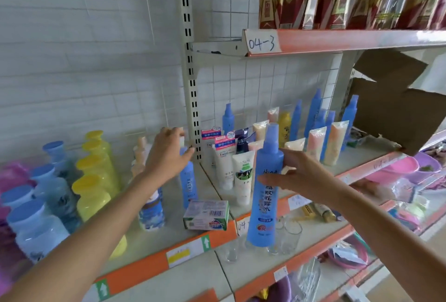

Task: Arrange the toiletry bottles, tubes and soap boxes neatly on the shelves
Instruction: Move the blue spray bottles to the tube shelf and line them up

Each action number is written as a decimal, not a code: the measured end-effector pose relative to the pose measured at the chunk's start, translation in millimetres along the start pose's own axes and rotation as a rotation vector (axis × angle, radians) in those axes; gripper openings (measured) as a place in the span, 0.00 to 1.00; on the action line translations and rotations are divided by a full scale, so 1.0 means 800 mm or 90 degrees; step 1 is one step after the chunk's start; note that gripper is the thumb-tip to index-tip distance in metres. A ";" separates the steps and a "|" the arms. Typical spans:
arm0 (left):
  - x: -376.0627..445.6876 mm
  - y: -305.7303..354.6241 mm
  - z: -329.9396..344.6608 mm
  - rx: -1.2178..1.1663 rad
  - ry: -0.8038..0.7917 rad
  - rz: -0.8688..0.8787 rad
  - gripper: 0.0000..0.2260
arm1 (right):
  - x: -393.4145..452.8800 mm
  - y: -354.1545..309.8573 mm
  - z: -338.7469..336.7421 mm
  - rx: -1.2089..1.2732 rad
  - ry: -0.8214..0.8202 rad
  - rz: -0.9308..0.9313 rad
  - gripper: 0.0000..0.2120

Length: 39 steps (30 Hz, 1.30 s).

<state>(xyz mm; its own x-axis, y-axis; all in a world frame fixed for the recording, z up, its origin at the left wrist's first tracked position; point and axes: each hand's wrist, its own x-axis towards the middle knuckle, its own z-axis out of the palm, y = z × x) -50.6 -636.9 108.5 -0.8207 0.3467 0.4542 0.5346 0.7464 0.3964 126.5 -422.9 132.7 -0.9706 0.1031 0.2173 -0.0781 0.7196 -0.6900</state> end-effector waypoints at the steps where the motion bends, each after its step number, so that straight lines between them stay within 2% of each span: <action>1: 0.008 -0.006 0.005 0.029 -0.036 -0.031 0.21 | 0.010 0.000 -0.003 -0.009 -0.008 -0.007 0.07; 3: 0.017 -0.012 0.016 0.052 -0.145 -0.094 0.25 | 0.031 0.001 -0.006 -0.016 -0.017 -0.018 0.07; 5: 0.017 -0.014 0.029 0.025 -0.197 -0.130 0.22 | 0.051 0.007 -0.005 -0.026 -0.030 -0.026 0.10; 10: 0.014 -0.015 0.048 -0.042 -0.163 -0.124 0.24 | 0.080 0.026 0.011 -0.016 -0.064 -0.047 0.08; 13: 0.010 -0.011 0.043 -0.040 -0.157 -0.125 0.24 | 0.092 0.041 0.012 0.000 -0.087 -0.073 0.12; 15: 0.004 0.000 0.032 -0.040 -0.119 -0.126 0.23 | 0.097 0.049 0.007 0.005 -0.109 -0.085 0.17; 17: 0.000 0.022 0.015 -0.040 -0.041 -0.134 0.24 | 0.099 0.057 -0.002 0.017 -0.117 -0.093 0.21; 18: -0.003 0.036 0.004 -0.030 0.012 -0.132 0.25 | 0.098 0.061 -0.008 0.022 -0.119 -0.099 0.20; 21: -0.009 0.088 -0.027 -0.038 0.149 -0.096 0.28 | 0.086 0.077 -0.033 0.044 -0.133 -0.125 0.10; 26: -0.032 0.181 -0.034 -0.164 0.233 -0.085 0.27 | 0.047 0.117 -0.093 0.025 -0.127 -0.147 0.08; 32: -0.050 0.281 0.012 -0.246 0.188 -0.030 0.22 | -0.010 0.183 -0.165 0.026 -0.116 -0.112 0.09; 39: -0.013 0.370 0.086 -0.332 0.098 0.029 0.21 | -0.060 0.250 -0.241 0.017 -0.077 -0.067 0.09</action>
<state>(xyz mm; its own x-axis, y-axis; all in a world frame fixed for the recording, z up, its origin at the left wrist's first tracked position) 102.2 -380.2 166.4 -0.7762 0.2564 0.5760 0.6303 0.3380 0.6989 201.0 -151.0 117.5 -0.9769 -0.0562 0.2060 -0.1851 0.7038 -0.6859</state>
